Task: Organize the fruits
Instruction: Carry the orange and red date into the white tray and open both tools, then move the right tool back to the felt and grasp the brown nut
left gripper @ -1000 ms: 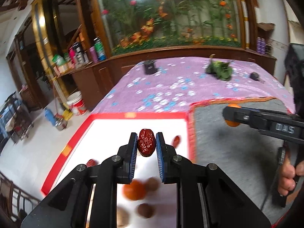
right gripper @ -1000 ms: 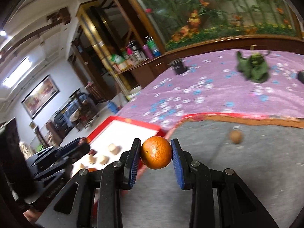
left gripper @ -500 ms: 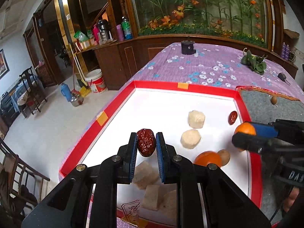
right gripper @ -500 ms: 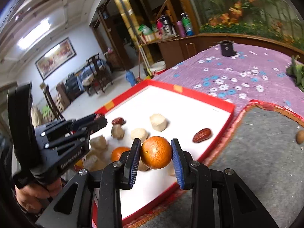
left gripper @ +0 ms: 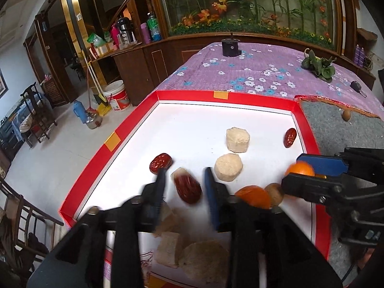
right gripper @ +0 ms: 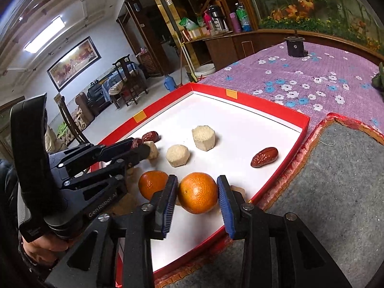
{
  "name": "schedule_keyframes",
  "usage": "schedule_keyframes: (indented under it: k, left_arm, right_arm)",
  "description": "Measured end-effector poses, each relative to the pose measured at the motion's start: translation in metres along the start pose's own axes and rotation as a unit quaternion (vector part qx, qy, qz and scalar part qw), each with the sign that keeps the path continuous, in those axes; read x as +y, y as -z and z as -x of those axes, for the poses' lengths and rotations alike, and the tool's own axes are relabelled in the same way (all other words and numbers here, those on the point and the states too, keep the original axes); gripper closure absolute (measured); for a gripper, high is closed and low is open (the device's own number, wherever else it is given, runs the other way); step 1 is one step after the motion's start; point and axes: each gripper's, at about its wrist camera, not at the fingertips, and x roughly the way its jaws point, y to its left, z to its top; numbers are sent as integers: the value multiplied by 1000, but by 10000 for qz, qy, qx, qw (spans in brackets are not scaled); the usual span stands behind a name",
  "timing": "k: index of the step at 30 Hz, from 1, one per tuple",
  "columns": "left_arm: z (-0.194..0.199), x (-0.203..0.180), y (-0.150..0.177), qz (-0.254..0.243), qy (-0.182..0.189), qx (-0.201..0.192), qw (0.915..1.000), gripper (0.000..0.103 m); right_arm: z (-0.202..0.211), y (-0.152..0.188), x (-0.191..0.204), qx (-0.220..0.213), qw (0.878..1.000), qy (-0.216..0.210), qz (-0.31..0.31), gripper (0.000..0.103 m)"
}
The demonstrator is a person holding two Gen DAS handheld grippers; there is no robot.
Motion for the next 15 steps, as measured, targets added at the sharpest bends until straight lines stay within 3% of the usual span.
schedule_keyframes:
  k: [4,8,10,15]
  left_arm:
    - [9,-1,-5,16,-165,-245,9996,29]
    - [22,14,-12,191,-314,-563,9977,26]
    - [26,25,-13,245,-453,-653,9965,24]
    - [31,77,3,522,-1089,-601,9909,24]
  right_arm:
    - [22,-5,-12,-426,9991,78,-34,54]
    - [56,-11,-52,-1098,9892,678,-692,54]
    - [75,-11,-80,-1399,9760,1266,-1090,52]
    - [98,-4,-135,-1427,9500,2019,-1905,52]
